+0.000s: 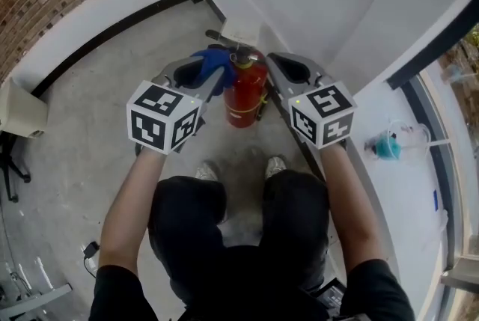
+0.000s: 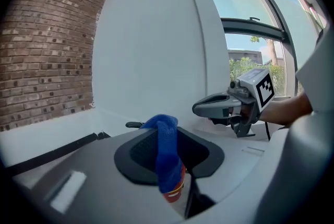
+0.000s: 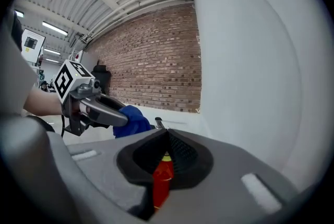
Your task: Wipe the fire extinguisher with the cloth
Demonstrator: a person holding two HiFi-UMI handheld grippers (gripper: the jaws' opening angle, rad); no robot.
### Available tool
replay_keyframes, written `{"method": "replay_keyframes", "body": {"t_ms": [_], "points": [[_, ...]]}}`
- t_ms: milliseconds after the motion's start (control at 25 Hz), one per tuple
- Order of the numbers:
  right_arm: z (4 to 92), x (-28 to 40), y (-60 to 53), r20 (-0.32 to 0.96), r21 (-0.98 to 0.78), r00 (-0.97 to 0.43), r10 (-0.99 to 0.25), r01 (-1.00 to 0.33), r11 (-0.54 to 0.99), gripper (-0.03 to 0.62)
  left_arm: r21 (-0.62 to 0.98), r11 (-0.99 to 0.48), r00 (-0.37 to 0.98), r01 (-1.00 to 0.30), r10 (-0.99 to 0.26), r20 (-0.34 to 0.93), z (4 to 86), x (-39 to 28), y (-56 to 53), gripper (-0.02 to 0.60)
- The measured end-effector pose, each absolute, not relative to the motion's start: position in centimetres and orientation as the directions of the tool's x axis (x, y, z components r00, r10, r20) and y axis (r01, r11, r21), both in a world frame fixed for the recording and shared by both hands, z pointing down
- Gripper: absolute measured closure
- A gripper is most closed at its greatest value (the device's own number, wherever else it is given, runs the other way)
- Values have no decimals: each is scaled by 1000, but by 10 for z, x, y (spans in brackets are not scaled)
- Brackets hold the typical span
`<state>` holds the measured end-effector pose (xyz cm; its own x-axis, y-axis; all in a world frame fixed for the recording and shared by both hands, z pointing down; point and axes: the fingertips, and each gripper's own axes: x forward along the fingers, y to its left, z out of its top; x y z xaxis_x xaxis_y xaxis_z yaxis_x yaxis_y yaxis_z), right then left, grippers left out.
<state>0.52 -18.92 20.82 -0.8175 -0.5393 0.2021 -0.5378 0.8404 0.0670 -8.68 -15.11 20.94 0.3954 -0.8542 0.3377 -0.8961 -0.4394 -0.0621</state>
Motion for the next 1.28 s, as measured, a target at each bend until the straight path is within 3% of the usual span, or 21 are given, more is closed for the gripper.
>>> {"method": "replay_keyframes", "body": {"t_ms": [160, 240, 320, 560, 720, 1280], "points": [[224, 2, -202, 220, 84, -828, -516, -510, 856, 588, -64, -433, 386, -899, -852, 354, 223, -85, -163, 483], [237, -5, -207, 254, 92, -831, -495, -489, 867, 507, -70, -434, 380, -898, -846, 373, 231, -85, -165, 483], [252, -12, -215, 295, 106, -821, -489, -481, 870, 469, -75, -430, 373, -900, -847, 380, 233, -89, -165, 483], [280, -23, -232, 358, 80, -800, -482, -488, 869, 468, -137, -293, 236, -946, -914, 329, 201, -126, -196, 483], [280, -21, -230, 336, 68, -802, -493, -502, 862, 470, -122, -282, 223, -952, -907, 357, 212, -124, -217, 483], [279, -15, -227, 250, 97, -796, -550, -545, 833, 468, -168, -507, 390, -845, -800, 456, 248, -29, -201, 485]]}}
